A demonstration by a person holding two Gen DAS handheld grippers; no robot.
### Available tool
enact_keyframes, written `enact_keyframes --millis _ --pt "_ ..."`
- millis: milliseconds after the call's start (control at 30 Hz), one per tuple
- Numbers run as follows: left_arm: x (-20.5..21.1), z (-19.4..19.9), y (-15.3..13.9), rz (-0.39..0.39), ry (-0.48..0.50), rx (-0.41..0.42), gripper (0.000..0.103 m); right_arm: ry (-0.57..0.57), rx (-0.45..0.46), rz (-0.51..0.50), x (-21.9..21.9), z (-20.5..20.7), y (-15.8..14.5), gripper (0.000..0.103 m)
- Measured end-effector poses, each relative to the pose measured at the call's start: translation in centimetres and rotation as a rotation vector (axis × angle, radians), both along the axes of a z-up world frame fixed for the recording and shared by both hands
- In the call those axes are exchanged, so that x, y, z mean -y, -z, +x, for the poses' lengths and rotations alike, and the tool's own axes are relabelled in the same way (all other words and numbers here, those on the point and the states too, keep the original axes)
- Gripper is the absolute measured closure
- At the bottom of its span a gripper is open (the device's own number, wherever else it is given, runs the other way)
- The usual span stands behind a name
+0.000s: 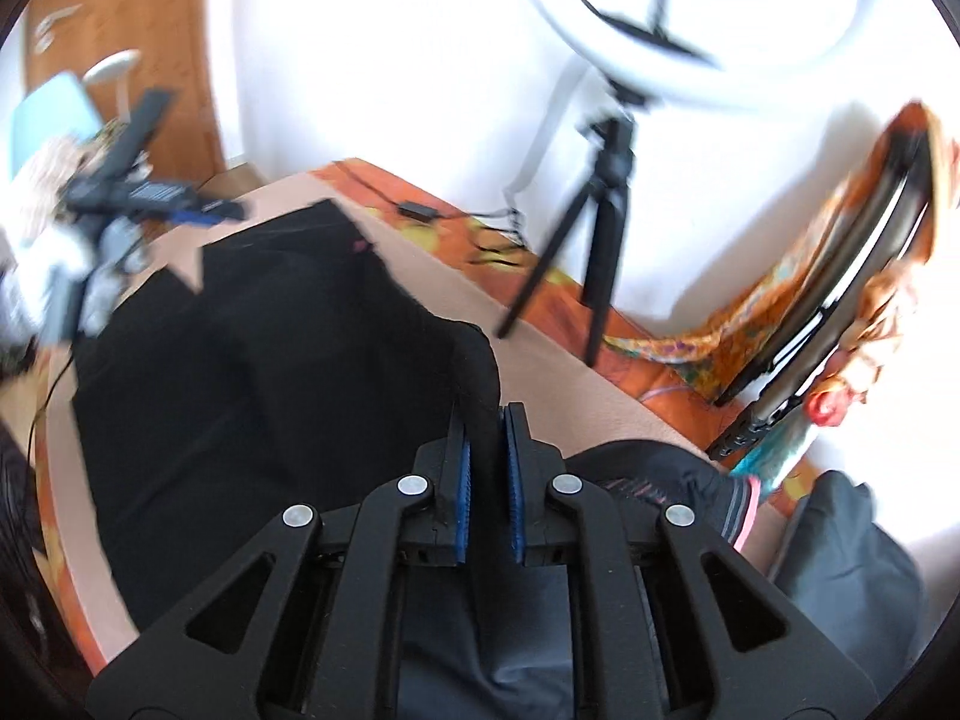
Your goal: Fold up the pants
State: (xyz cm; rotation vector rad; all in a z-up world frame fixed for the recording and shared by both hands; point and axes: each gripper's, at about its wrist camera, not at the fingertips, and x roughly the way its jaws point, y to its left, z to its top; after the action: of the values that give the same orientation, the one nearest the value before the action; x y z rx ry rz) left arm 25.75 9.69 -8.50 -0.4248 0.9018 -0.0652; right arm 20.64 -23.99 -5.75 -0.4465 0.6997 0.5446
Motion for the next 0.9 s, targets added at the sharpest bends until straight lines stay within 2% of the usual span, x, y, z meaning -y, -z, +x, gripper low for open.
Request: enact_keyframes --millis 100,267,367,500,567,700,900 --pt "-0.5 0.1 0.2 -0.057 -0.025 -0.025 0.012 -0.031 -0.003 0.006 -0.5 -4.0 0.4 0.092" --pt "-0.3 1.1 1.9 -0.153 -0.064 -0.125 0.012 -0.060 -0.069 0.033 -1.5 -9.8 3.1 0.093" --pt "1.1 1.7 2.1 -0.131 -0.044 -0.151 0.012 -0.085 -0.110 0.014 -2.5 -12.6 5.5 0.093" --pt "4.5 3.5 2.4 -0.083 0.020 -0.210 0.012 -0.077 -0.137 0.034 -2.8 -14.3 7.5 0.093" --pt "6.2 4.4 2.8 -0.046 0.041 -0.238 0.012 -0.072 -0.143 0.056 -2.8 -14.5 8.0 0.093" --pt "8.6 5.8 3.7 0.029 0.030 -0.272 0.012 -0.091 -0.119 0.037 -3.2 -14.9 7.9 0.093" --pt "8.7 6.1 5.7 0.023 -0.009 -0.259 0.012 -0.095 -0.118 0.025 -3.4 -15.0 8.3 0.093"
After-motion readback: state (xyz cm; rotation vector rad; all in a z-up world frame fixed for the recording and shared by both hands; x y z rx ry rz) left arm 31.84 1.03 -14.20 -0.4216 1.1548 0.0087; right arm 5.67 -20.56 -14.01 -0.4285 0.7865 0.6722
